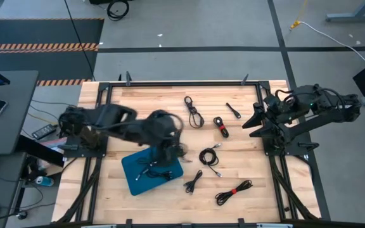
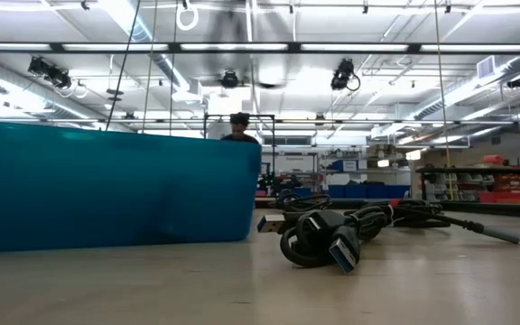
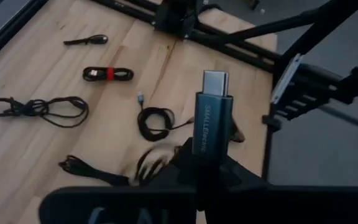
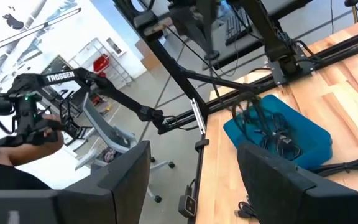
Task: Pick and place USB-C Cables
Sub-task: Put the black charger cable into the blue bin
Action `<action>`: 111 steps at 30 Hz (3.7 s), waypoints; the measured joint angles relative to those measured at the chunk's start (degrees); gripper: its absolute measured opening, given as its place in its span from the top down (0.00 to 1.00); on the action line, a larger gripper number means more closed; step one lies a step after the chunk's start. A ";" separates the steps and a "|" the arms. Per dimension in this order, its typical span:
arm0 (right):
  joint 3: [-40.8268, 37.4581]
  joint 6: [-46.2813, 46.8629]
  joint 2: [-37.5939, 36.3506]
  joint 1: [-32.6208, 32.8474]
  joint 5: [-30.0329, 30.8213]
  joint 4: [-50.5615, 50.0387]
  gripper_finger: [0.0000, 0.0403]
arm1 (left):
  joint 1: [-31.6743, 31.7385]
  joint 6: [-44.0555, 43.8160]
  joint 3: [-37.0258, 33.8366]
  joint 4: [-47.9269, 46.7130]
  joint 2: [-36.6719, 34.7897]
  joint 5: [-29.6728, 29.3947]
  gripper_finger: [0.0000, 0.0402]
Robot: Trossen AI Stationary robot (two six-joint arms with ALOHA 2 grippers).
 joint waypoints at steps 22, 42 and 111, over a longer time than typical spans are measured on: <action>0.00 -0.45 0.83 0.00 0.65 0.50 0.39 | -12.95 -18.18 -0.91 -16.19 1.78 -13.96 0.99; 0.00 -0.41 1.33 0.00 0.63 0.44 0.39 | -14.05 -34.40 -26.90 -11.49 1.39 -5.75 0.99; 0.00 0.60 4.69 0.00 0.57 1.79 0.39 | -6.16 -29.31 -50.81 4.11 -4.53 5.52 0.46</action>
